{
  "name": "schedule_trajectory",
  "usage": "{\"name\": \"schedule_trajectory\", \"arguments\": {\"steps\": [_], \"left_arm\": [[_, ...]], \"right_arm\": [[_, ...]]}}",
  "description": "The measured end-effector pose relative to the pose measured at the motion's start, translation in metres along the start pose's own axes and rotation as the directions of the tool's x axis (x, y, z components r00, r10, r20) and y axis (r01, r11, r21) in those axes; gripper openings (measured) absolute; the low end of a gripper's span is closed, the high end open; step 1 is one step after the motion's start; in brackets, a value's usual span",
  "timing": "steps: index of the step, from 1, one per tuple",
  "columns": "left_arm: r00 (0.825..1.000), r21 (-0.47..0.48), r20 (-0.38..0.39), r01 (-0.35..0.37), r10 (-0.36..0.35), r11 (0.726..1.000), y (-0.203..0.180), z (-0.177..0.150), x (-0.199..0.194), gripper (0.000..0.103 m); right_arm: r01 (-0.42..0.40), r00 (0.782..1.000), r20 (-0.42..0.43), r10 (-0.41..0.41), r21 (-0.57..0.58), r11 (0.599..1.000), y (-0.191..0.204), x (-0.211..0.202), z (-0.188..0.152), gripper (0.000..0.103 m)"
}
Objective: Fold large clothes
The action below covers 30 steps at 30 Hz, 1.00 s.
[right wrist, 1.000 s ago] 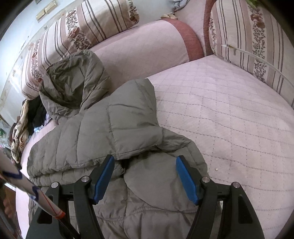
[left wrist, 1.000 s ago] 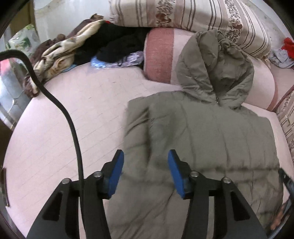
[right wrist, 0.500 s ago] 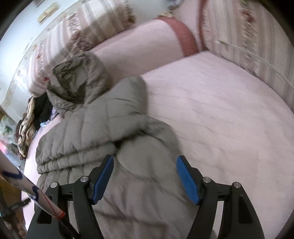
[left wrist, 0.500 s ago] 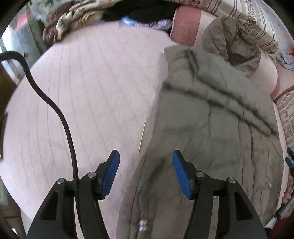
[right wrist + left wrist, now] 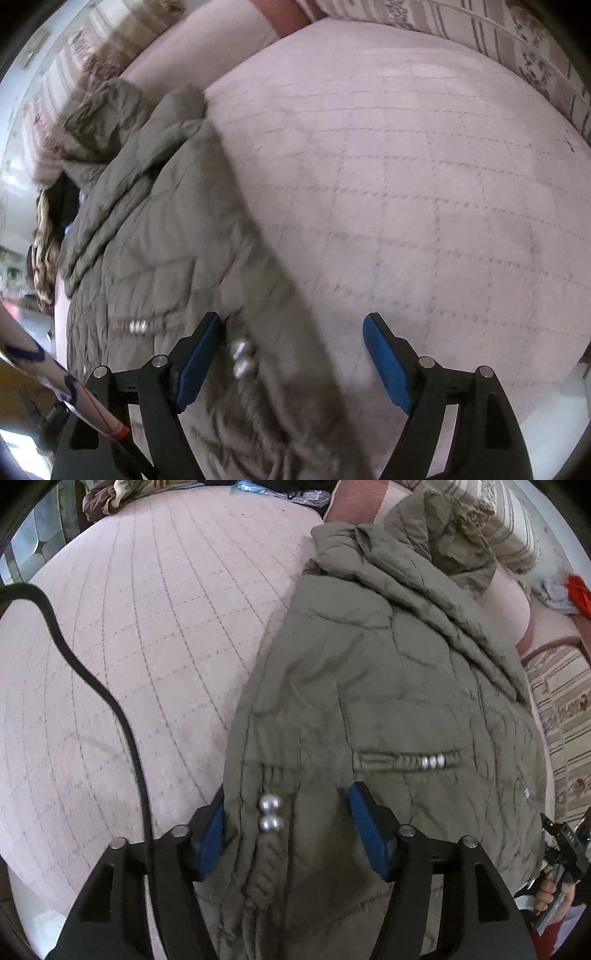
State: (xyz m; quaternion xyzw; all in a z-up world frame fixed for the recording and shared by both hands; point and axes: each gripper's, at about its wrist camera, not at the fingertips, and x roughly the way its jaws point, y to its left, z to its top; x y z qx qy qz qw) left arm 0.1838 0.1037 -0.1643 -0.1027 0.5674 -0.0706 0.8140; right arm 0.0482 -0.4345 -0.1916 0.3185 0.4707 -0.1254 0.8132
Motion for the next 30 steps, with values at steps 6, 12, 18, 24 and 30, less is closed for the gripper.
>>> {"name": "schedule_trajectory", "arguments": {"steps": [6, 12, 18, 24, 30], "left_arm": [[0.999, 0.058, 0.020, -0.047, 0.046, 0.997, -0.014, -0.011, -0.019, 0.026], [0.996, 0.075, 0.041, -0.086, 0.083, 0.993, -0.011, -0.032, -0.035, 0.033], [0.981, 0.051, 0.179, -0.091, 0.081, 0.995, -0.005, -0.030, -0.097, 0.049], [0.949, 0.042, 0.314, -0.040, 0.025, 0.998, -0.029, 0.000, -0.136, 0.064], [0.924, 0.100, 0.381, -0.091, 0.046, 0.991, -0.075, 0.033, -0.120, 0.066]], "right_arm": [[-0.001, 1.000, -0.022, -0.001, -0.060, 0.998, 0.009, -0.006, -0.014, 0.024], [0.065, 0.998, 0.008, -0.065, -0.100, 0.993, 0.010, -0.021, -0.031, 0.031], [0.079, 0.990, 0.123, -0.068, -0.087, 0.993, 0.009, -0.073, -0.032, 0.049], [0.019, 0.978, 0.206, 0.021, -0.192, 0.981, 0.060, -0.125, -0.023, 0.064], [-0.028, 0.978, 0.189, 0.092, -0.313, 0.949, 0.146, -0.134, -0.008, 0.070]]}}
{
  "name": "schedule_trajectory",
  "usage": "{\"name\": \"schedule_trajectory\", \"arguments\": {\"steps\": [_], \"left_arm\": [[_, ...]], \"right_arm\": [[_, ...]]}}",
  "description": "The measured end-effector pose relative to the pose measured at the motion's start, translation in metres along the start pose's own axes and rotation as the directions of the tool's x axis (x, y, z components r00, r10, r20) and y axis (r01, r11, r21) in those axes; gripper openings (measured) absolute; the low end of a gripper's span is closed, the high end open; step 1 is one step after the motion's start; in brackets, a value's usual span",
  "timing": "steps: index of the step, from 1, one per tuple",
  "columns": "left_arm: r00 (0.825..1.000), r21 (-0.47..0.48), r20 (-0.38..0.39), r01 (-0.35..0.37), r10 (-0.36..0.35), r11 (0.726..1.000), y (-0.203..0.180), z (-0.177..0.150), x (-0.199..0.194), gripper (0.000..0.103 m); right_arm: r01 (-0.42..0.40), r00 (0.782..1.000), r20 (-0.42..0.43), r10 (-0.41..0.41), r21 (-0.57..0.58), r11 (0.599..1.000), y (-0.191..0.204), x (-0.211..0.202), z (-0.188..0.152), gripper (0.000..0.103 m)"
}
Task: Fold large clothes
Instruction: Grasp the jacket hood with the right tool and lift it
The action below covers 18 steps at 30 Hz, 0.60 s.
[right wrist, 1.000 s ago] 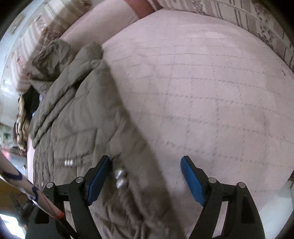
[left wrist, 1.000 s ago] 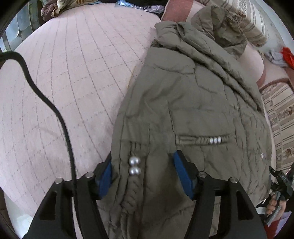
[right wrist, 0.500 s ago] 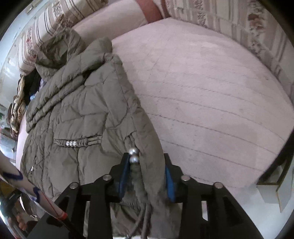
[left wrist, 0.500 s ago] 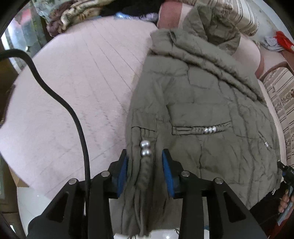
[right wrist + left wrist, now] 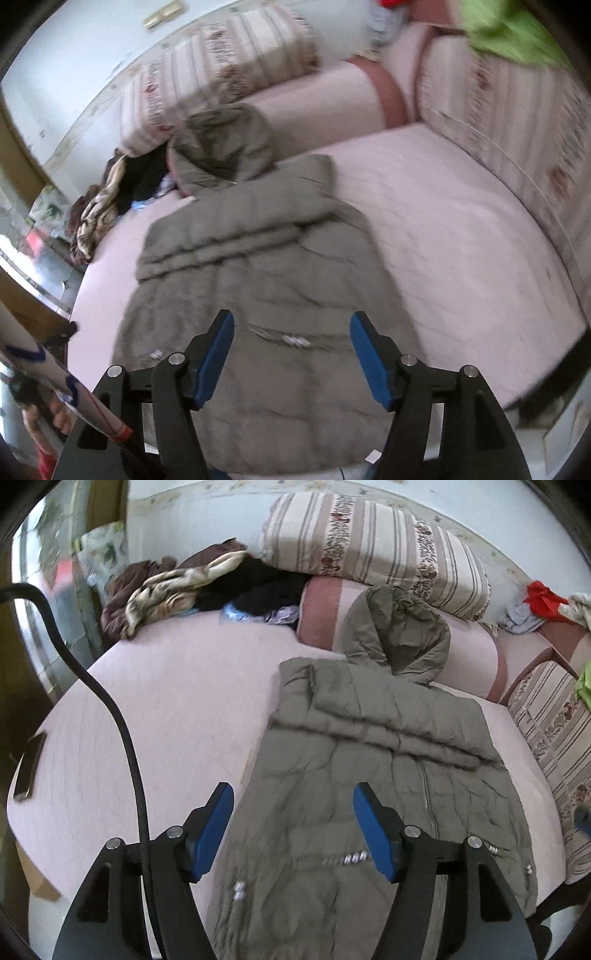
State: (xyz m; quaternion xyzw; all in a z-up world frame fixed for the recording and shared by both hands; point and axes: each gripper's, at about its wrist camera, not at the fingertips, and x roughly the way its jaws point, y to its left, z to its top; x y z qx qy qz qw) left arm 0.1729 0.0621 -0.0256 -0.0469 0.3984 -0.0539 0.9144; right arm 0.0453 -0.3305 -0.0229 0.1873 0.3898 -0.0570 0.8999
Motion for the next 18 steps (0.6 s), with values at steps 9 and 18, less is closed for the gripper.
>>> {"name": "schedule_trajectory", "arguments": {"steps": [9, 18], "left_arm": [[1.000, 0.010, 0.013, 0.006, -0.006, 1.000, 0.002, 0.023, 0.066, 0.067], [0.999, -0.070, -0.035, -0.038, 0.036, 0.997, 0.044, 0.026, 0.104, 0.067]], "right_arm": [[-0.015, 0.998, 0.051, 0.021, -0.121, 0.993, 0.129, 0.062, 0.114, 0.080], [-0.054, 0.998, 0.014, 0.054, -0.040, 0.998, 0.227, 0.212, 0.252, 0.081]]}}
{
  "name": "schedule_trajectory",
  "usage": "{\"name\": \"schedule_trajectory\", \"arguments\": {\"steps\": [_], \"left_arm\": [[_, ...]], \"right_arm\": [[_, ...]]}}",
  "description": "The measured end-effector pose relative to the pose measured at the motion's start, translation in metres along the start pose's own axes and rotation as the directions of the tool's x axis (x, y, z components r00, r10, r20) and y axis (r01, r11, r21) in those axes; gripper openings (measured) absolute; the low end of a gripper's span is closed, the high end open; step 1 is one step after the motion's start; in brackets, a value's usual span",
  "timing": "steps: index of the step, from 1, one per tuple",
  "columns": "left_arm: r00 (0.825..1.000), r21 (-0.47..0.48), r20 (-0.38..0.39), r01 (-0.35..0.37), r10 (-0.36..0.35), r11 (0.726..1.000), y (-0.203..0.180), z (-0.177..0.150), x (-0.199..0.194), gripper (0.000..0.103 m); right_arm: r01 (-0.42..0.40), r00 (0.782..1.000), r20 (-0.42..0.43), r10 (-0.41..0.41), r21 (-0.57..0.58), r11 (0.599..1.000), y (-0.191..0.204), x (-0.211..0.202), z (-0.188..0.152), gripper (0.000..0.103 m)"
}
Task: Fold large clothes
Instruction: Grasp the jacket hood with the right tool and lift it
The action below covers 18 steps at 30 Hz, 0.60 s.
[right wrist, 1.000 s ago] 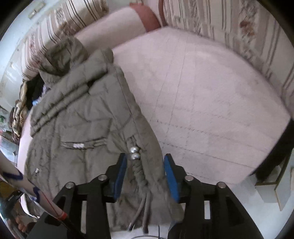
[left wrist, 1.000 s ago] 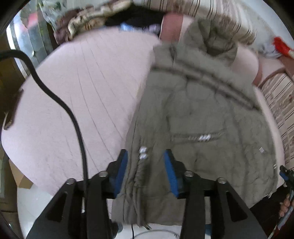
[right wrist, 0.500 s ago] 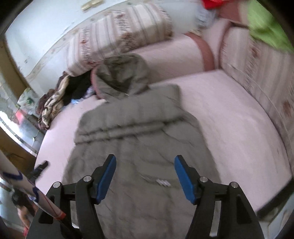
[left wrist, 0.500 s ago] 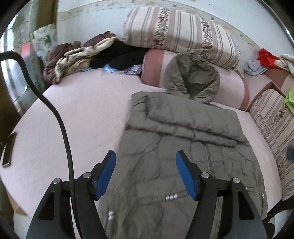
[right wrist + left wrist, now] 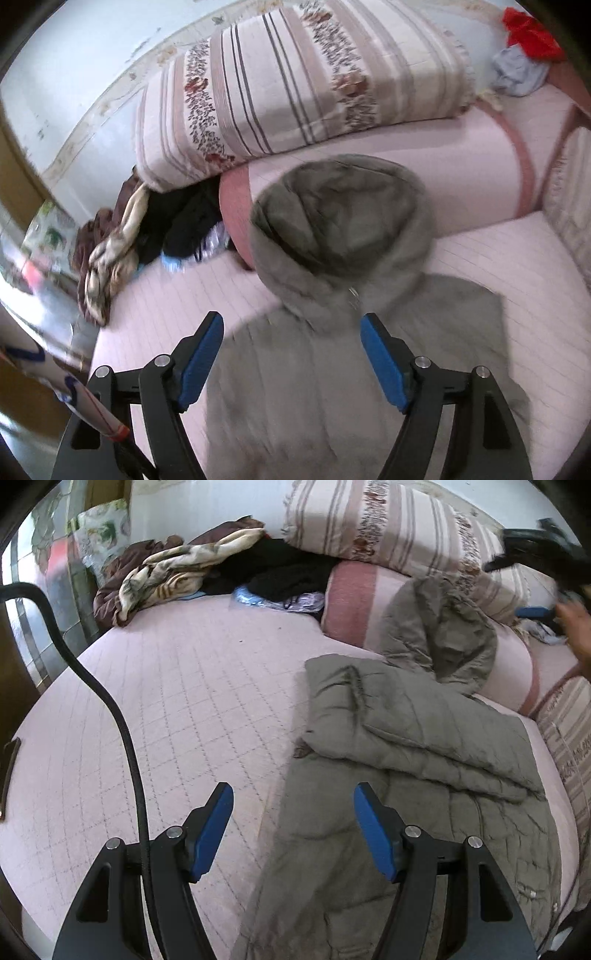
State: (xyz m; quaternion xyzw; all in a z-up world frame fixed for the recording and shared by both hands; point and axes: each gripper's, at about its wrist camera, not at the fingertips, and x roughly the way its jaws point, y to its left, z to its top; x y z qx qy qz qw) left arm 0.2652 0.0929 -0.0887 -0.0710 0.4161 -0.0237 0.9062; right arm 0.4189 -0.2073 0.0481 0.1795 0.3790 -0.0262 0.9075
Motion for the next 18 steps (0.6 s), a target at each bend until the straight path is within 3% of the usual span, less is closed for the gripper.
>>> {"name": "schedule_trajectory", "arguments": {"steps": [9, 14, 18], "left_arm": [[0.995, -0.044, -0.094, 0.024, -0.028, 0.999, 0.005, 0.001, 0.035, 0.067], [0.991, -0.045, -0.131, 0.025, -0.031, 0.999, 0.006, -0.005, 0.049, 0.067], [0.989, -0.050, -0.149, 0.021, -0.028, 0.999, 0.004, -0.007, 0.054, 0.067]], "right_arm": [[-0.042, 0.999, 0.036, 0.033, 0.271, 0.962, -0.001, 0.114, 0.087, 0.084], [-0.046, 0.998, 0.058, 0.027, 0.371, 0.928, -0.013, 0.148, 0.109, 0.084], [-0.029, 1.000, 0.018, 0.023, 0.466, 0.884, -0.031, 0.178, 0.114, 0.084]]}}
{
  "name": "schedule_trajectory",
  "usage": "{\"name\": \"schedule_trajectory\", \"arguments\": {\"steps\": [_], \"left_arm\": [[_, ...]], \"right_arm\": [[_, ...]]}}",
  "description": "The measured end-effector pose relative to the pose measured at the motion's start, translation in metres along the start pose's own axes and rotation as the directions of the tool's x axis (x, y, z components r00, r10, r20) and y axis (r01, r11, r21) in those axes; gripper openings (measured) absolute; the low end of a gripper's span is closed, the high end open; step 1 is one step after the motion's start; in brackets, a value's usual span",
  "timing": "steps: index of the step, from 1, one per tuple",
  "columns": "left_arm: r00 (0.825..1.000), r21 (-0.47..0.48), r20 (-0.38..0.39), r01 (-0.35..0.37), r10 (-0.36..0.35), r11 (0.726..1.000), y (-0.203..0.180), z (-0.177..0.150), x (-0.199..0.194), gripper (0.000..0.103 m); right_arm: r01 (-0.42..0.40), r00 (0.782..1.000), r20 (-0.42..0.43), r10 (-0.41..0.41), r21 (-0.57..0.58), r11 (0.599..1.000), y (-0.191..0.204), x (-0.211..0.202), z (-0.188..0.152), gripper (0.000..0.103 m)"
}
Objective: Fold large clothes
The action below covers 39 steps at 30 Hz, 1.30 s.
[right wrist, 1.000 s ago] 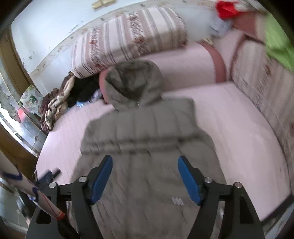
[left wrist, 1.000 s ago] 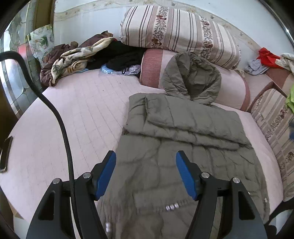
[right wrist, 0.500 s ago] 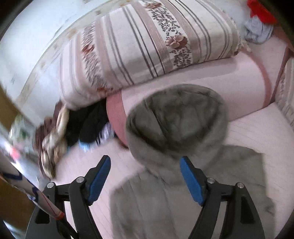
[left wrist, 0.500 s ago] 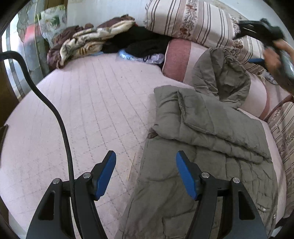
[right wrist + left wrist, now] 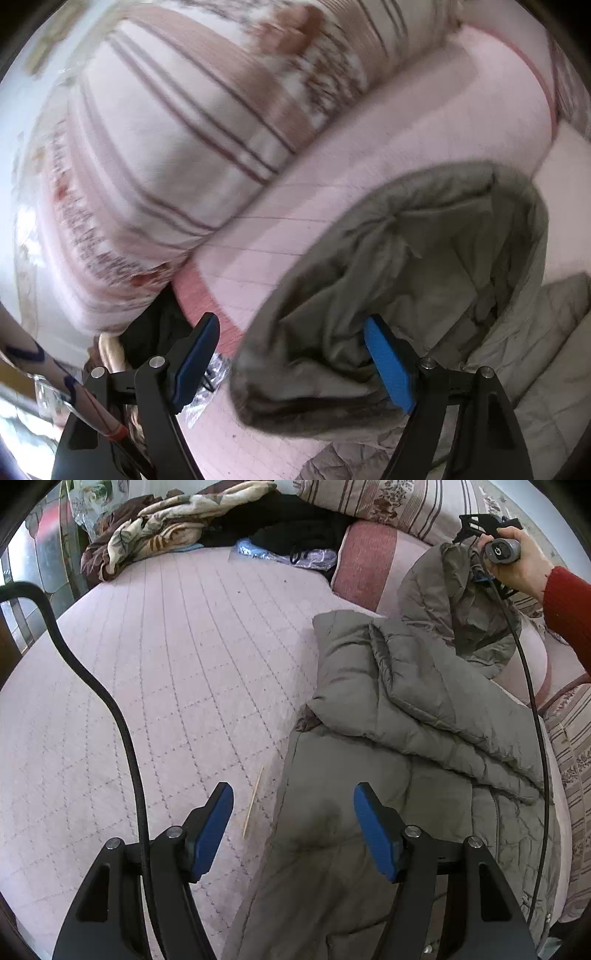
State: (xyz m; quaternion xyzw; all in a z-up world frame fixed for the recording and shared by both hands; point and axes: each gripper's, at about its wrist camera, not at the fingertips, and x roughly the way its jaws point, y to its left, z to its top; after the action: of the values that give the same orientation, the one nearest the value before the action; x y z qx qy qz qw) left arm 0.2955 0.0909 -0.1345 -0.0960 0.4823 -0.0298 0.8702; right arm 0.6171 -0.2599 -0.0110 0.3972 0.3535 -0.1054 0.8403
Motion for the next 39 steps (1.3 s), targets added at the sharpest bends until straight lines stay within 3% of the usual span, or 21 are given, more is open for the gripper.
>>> {"name": "schedule_trajectory", "arguments": {"steps": [3, 5, 7, 10, 18, 25, 29, 32, 34, 39], "left_arm": [[1.000, 0.004, -0.002, -0.005, 0.005, 1.000, -0.002, 0.001, 0.001, 0.067], [1.000, 0.009, 0.001, -0.014, 0.014, 1.000, -0.003, 0.001, 0.002, 0.067], [1.000, 0.001, -0.013, -0.016, 0.016, 1.000, -0.003, 0.001, 0.006, 0.067], [0.999, -0.021, -0.037, 0.006, -0.007, 1.000, 0.000, 0.002, 0.009, 0.067], [0.999, -0.063, -0.020, 0.046, -0.047, 0.997, 0.006, 0.005, -0.007, 0.067], [0.996, -0.140, -0.041, 0.067, -0.073, 0.988, 0.023, 0.008, -0.011, 0.067], [0.998, -0.171, -0.024, 0.051, -0.055, 0.984, 0.033, 0.007, -0.018, 0.067], [1.000, -0.164, -0.010, 0.003, -0.005, 0.986, 0.034, 0.007, -0.020, 0.067], [1.000, -0.155, -0.005, -0.026, 0.025, 0.988, 0.034, 0.007, -0.020, 0.067], [0.999, -0.149, 0.006, -0.049, 0.051, 0.988, 0.035, 0.006, -0.024, 0.067]], "right_arm": [[0.018, 1.000, -0.021, -0.017, 0.050, 0.999, -0.013, 0.015, 0.005, 0.084], [0.025, 0.999, -0.025, -0.024, 0.029, 0.999, -0.016, 0.017, 0.005, 0.076], [0.046, 0.998, -0.037, -0.048, -0.055, 0.997, -0.014, 0.017, 0.004, 0.024], [0.076, 0.996, -0.039, -0.082, -0.143, 0.987, -0.015, 0.005, -0.002, 0.017], [0.028, 0.996, -0.073, -0.052, -0.298, 0.954, -0.023, -0.072, -0.058, 0.014], [-0.008, 0.995, -0.089, -0.041, -0.486, 0.874, -0.052, -0.177, -0.161, 0.014], [-0.047, 0.991, -0.134, -0.017, -0.464, 0.885, -0.099, -0.215, -0.219, 0.014], [-0.035, 0.987, -0.153, -0.038, -0.445, 0.895, -0.128, -0.213, -0.251, 0.013], [-0.021, 0.977, -0.200, -0.070, -0.421, 0.907, -0.147, -0.190, -0.270, 0.012], [0.070, 0.961, -0.227, -0.157, -0.351, 0.934, -0.176, -0.123, -0.283, 0.011]]}}
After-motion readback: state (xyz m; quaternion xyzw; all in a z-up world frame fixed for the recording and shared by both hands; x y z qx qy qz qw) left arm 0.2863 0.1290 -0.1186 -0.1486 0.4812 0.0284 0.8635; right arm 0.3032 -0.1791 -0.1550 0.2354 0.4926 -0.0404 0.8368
